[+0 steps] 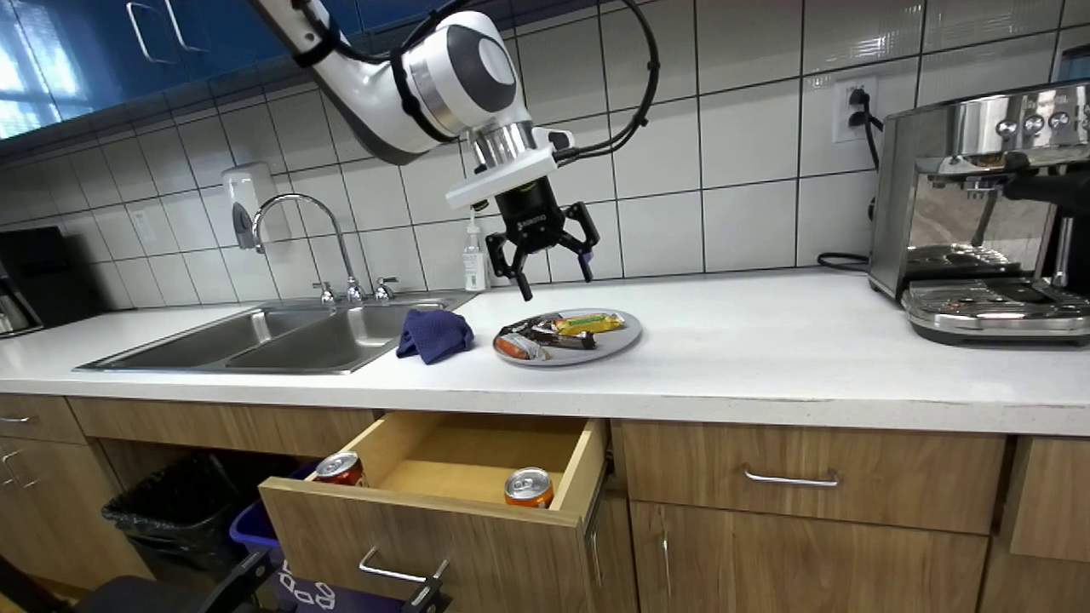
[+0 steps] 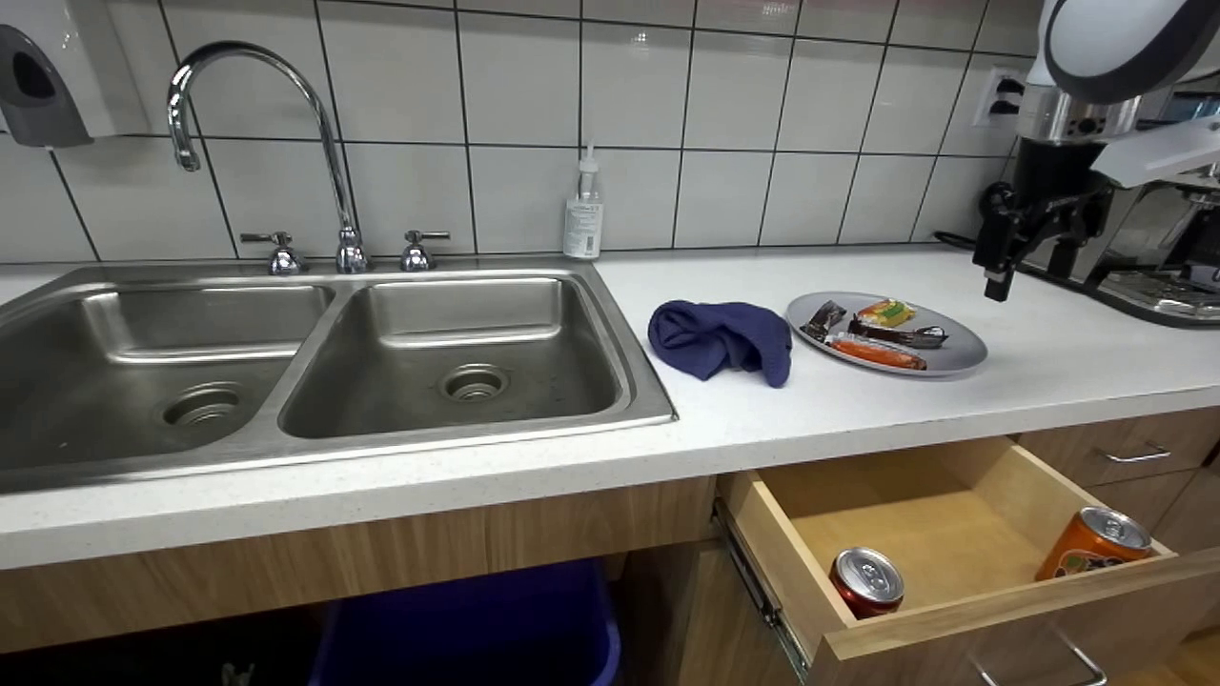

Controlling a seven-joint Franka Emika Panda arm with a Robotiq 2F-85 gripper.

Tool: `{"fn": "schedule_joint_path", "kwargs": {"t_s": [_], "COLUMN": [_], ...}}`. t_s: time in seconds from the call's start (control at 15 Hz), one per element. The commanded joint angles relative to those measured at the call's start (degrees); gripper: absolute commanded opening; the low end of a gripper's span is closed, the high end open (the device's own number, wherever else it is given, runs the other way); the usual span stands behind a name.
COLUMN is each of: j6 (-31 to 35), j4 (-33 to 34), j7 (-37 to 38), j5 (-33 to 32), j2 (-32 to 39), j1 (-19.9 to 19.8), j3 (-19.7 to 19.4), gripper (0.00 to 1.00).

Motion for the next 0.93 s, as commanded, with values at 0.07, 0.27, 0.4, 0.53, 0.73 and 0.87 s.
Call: {"fn": "schedule_joint_path", "kwargs": {"t_s": [0.07,0.27,0.4,0.53,0.73,0.87], "j6": [-3.48,-1.01,-1.28,-1.44,-1.49,-1.52], "j4": [6.7,4.59,4.92,5.05,5.08,5.09], "j7": [-8.18,-5.85,-6.24,-6.3,-6.33,-6.34], "j5": [0.1,-0.08,-0.09,-0.09,-0.09,-0.09], "j2": [4.71,4.15,4.31,4.31,4.31,4.31], "j1": [-1.26,-0.85,-0.87,-0.87,-0.87,-0.87], "j3": [0.67,0.39,0.42,0.42,0.43,0.43], "gripper": [1.0,1.0,1.0,1.0,1.0,1.0]}}
